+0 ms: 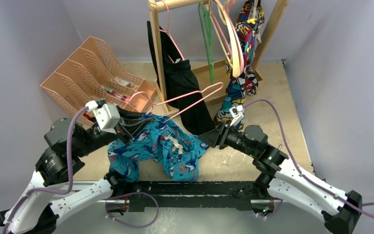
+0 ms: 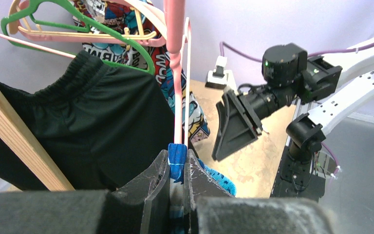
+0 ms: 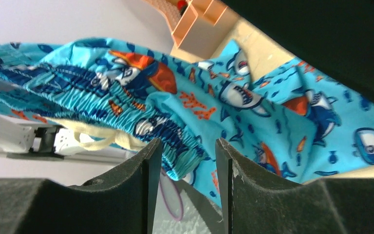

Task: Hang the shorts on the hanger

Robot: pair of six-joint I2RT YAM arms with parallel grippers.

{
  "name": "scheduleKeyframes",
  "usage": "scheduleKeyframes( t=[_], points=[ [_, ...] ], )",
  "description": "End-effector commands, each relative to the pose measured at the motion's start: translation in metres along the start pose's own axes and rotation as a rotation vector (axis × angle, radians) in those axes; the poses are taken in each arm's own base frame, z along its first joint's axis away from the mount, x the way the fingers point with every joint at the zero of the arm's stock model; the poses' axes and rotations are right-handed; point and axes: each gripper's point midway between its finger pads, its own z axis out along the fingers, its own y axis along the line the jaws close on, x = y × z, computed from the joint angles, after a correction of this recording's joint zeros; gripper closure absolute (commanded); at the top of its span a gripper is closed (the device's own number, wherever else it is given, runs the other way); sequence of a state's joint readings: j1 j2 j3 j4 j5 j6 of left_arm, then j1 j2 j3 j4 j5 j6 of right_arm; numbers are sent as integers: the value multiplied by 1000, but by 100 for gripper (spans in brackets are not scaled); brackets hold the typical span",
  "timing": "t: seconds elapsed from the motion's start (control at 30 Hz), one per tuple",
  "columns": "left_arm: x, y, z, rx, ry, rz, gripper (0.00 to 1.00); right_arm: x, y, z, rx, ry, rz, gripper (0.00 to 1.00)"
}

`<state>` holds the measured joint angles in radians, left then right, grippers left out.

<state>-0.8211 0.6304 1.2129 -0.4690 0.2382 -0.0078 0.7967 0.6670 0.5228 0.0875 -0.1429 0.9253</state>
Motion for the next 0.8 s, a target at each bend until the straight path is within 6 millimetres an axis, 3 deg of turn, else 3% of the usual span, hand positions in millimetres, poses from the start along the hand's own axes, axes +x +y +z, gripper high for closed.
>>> scheduleKeyframes(
  t=[0.0, 0.17, 0.3, 0.57, 0.77],
  points=[
    [-33, 2, 2, -12, -135, -6, 100, 1, 38, 11, -114, -21, 40, 53],
    [-28, 4, 3, -25, -122, -8, 100, 24, 46, 24, -131, 44, 45, 52],
    [-30, 3, 1, -23, -131, -14, 100, 20, 42, 21, -111, 15, 52, 52],
    [-29, 8, 2, -47, -132, -9, 100, 9, 60, 9, -128, 11, 73, 50],
    [-35, 5, 3, -35, -163, -20, 100, 15, 46, 17, -60, 22, 83, 51]
  ],
)
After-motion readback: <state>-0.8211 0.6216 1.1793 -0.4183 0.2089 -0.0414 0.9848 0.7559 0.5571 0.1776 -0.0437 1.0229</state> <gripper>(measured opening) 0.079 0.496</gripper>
